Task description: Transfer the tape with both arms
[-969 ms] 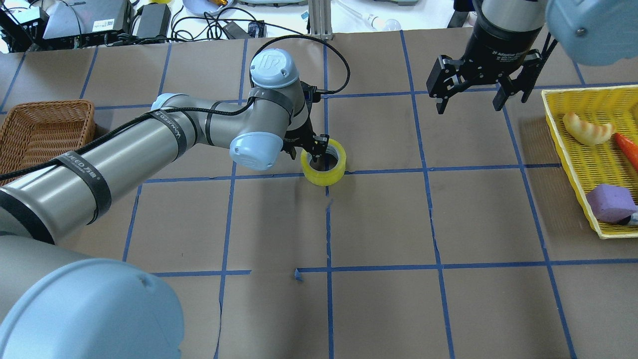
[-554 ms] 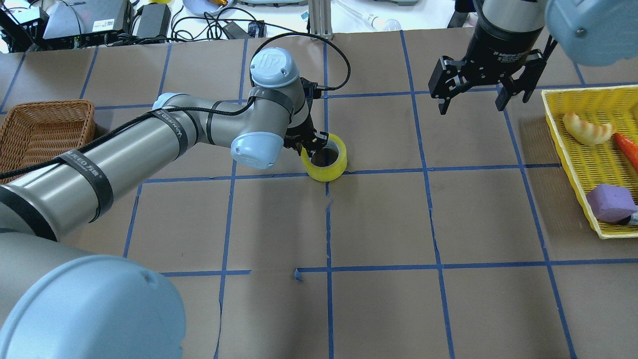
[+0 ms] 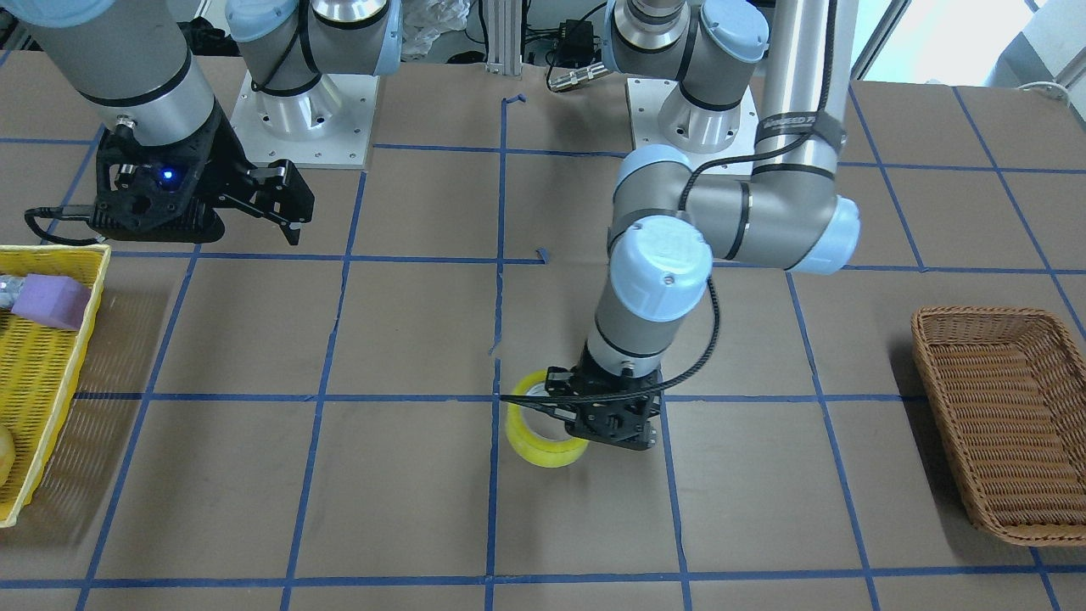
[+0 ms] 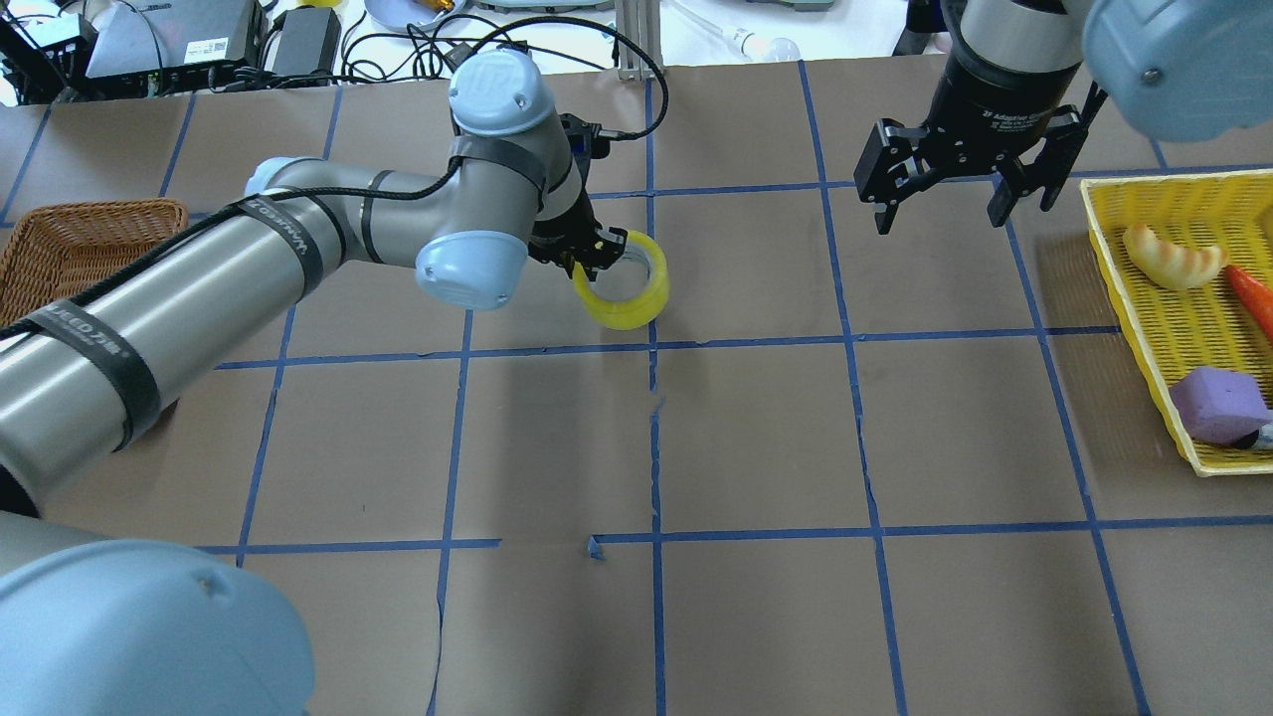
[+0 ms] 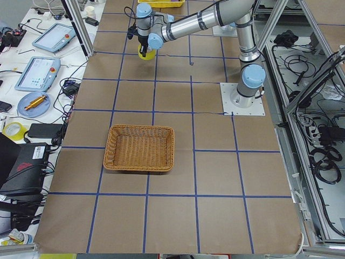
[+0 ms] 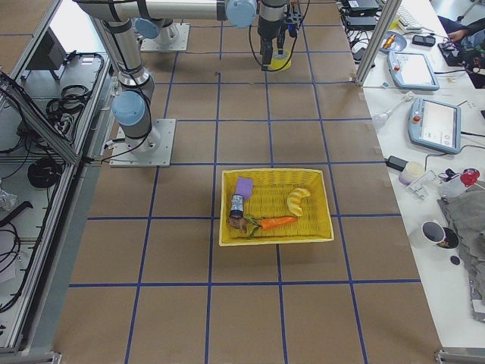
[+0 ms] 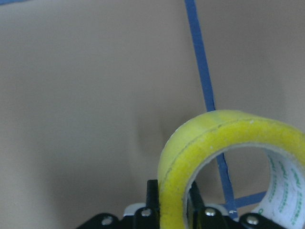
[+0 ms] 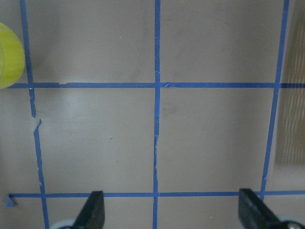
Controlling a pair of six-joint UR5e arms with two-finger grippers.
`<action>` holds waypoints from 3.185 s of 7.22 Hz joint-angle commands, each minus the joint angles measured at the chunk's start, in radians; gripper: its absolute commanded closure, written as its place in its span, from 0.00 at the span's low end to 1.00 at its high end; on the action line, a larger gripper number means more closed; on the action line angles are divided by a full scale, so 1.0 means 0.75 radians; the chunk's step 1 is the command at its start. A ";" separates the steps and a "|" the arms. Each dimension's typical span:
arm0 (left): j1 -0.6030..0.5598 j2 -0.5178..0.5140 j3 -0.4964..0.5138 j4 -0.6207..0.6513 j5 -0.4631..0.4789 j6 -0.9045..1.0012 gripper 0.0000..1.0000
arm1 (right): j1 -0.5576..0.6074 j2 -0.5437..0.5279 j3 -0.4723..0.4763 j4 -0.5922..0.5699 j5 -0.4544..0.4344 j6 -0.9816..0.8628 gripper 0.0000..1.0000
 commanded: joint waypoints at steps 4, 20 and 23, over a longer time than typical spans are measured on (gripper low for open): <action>0.706 0.066 0.239 -0.391 0.125 0.776 1.00 | -0.002 -0.013 0.001 -0.003 -0.001 -0.002 0.00; 0.976 0.007 0.353 -0.353 -0.034 1.111 0.00 | -0.002 -0.026 0.007 0.015 0.001 -0.014 0.00; 0.496 0.304 0.321 -0.609 0.201 0.398 0.00 | -0.002 -0.032 0.007 0.017 -0.002 -0.012 0.00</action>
